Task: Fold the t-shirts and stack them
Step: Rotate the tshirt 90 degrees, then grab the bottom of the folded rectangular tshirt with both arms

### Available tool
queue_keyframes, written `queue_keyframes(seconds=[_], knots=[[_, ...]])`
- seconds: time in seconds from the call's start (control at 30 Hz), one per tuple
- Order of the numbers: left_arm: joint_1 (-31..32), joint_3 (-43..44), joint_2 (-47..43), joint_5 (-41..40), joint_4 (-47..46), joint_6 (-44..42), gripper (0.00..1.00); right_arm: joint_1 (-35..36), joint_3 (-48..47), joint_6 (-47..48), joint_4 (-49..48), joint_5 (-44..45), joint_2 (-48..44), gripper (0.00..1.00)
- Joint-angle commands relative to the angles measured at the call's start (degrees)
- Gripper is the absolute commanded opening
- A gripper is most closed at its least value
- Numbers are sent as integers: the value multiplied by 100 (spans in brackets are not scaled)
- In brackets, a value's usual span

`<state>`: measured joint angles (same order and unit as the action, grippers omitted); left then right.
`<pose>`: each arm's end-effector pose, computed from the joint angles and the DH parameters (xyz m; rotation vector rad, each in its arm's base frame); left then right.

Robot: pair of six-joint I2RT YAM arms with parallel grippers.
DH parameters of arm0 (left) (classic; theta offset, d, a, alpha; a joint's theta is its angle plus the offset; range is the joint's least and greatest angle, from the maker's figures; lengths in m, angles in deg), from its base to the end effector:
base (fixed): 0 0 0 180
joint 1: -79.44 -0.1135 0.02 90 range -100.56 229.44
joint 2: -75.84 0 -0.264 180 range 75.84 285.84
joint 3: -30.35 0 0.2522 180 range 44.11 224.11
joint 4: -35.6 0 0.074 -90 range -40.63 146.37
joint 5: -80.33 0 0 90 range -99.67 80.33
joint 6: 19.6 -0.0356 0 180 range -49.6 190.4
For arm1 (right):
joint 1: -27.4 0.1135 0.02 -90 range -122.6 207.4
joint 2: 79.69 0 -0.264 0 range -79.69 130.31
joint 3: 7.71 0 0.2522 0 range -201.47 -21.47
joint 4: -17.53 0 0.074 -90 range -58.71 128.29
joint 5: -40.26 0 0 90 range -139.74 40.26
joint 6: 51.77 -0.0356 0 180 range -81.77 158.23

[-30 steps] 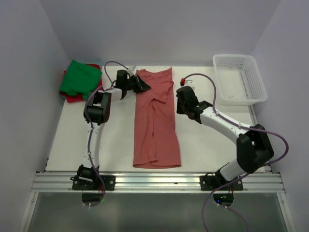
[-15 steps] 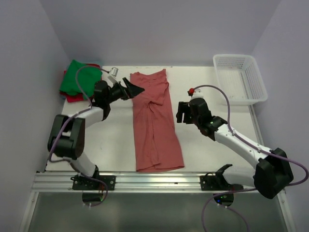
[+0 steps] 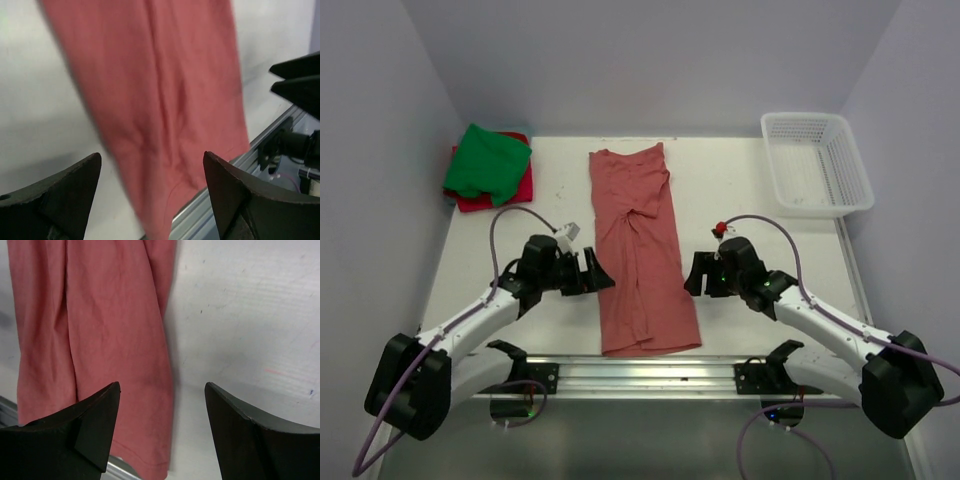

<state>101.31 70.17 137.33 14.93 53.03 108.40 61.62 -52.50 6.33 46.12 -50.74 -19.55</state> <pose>0.1902 -0.0923 0.1853 -0.0894 2.3912 -1.0150 0.1739 0.1190 0.1996 -0.0578 2.4140 0.5776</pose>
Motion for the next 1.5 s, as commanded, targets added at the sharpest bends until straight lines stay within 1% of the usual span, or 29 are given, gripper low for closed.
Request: queue_keyframes(seconds=[0.0,0.1,0.23,0.33,0.4,0.43,0.57,0.7,0.83,0.93,0.97,1.03,1.07,1.1,1.13,1.17,1.27,1.4,1.43,1.47], knots=[[291,-391,-357,-175,1100,383,86,32,158,-439,152,-689,-64,72],[564,-532,-673,-131,1347,699,84,67,351,-703,90,-1025,-11,71],[950,-541,-1253,-289,2024,1051,82,173,571,-914,196,-1148,-107,70],[1161,-795,-1543,-149,2104,1306,82,199,772,-1160,205,-1315,-169,68],[1258,-1111,-1605,43,1877,1491,79,234,852,-1239,274,-1368,-195,65],[1328,-1252,-1588,71,1806,1543,78,287,922,-1292,301,-1377,-230,65],[1645,-1271,-1334,-34,1568,1719,76,410,984,-1363,520,-1307,-362,62],[1970,-1288,-869,-192,1252,1816,75,498,993,-1433,583,-1272,-468,59],[2128,-1323,-543,-236,979,1825,73,533,1037,-1486,547,-1210,-433,53],[2172,-1341,-410,-306,882,1808,66,568,1081,-1512,486,-1184,-433,47],[2181,-1350,-410,-359,865,1799,62,577,1081,-1512,477,-1175,-433,45],[2199,-1393,-393,-473,829,1773,57,569,1125,-1556,407,-1184,-407,43],[2190,-1420,-384,-491,812,1772,51,577,1142,-1573,389,-1219,-407,42],[2190,-1455,-340,-465,699,1781,49,595,1169,-1617,346,-1245,-398,42],[2190,-1499,-314,-465,654,1807,43,621,1178,-1644,345,-1271,-389,42],[2190,-1525,-279,-465,549,1816,41,639,1186,-1670,345,-1272,-398,41],[2199,-1578,-270,-552,382,1825,37,796,1248,-1802,337,-1280,-433,38],[2199,-1613,-217,-562,311,1816,37,981,1362,-2004,223,-1316,-433,36],[2199,-1622,-226,-570,302,1808,37,999,1362,-2065,222,-1307,-433,34],[2199,-1631,-226,-588,293,1808,37,1043,1371,-2075,213,-1272,-442,29]])
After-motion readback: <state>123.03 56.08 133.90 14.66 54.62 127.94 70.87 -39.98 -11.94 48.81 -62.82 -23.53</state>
